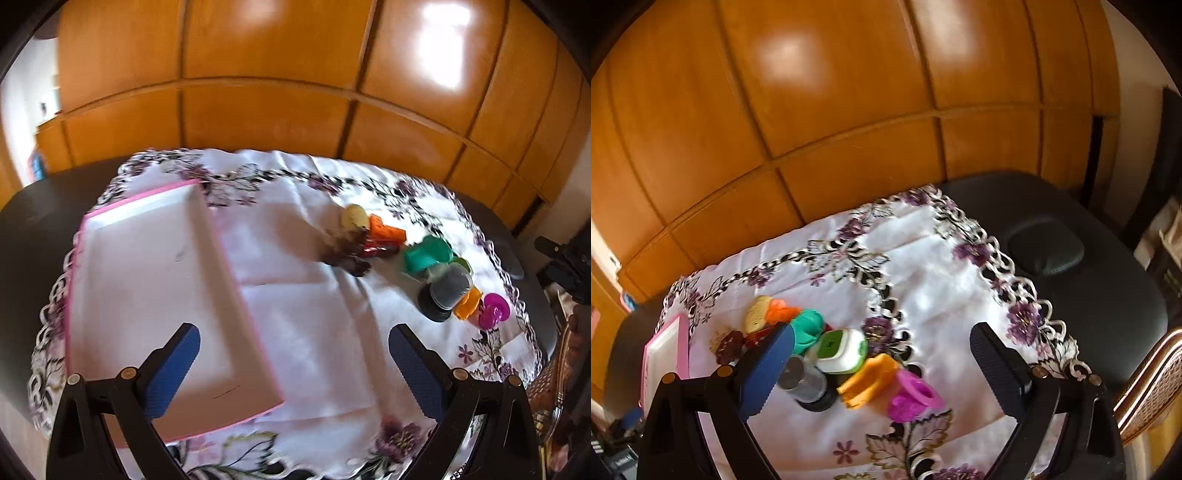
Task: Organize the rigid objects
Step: 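Reach the left tool to the brown hairbrush while the right tool reaches the clear cup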
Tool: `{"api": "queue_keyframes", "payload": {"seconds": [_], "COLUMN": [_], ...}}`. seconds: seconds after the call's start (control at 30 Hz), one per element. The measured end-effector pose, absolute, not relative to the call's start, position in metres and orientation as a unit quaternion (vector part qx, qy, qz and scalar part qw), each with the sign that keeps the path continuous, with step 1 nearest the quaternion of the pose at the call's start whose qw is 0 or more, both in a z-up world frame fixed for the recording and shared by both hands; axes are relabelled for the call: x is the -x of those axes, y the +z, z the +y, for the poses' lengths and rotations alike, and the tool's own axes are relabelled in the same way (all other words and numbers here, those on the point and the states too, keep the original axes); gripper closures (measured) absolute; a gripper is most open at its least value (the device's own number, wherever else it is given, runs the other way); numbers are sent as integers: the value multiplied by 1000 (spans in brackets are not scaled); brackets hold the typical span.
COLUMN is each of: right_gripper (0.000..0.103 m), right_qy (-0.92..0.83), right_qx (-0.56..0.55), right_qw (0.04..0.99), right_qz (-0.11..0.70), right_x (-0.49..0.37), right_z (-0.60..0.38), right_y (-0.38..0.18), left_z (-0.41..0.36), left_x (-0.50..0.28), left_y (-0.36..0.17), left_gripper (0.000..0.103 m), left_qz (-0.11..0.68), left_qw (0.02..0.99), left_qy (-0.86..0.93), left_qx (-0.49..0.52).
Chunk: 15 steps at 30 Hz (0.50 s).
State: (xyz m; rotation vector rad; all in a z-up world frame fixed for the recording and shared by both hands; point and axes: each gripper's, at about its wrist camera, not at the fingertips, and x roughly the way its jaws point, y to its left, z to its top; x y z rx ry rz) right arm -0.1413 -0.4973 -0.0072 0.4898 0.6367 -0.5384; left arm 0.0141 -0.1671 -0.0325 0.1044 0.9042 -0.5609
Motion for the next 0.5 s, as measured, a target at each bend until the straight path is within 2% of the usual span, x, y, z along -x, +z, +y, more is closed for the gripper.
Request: {"api": "queue_keyframes", "payload": {"seconds": [0.2,0.37,0.5], "right_gripper": [5,5,5], "right_qy": [-223,-184,-175], "right_qx": [-310,-387,-408], "right_qw": [872,848,847], "right_qz": [308,311,293], "right_x": [144,144,150], "right_z": [-518,-533,-537], "right_y": [-29,-50,-52], "left_z": [-211,-244,-263], "left_x": [-33,-45,-52], "left_y": [-44,-51,-52], "left_gripper": [0,0,0], "left_qz": [449,432,418], "left_qw": [841,846,854], "left_qy": [-295,-293,-277], "left_qx": [-68,-107,-137]}}
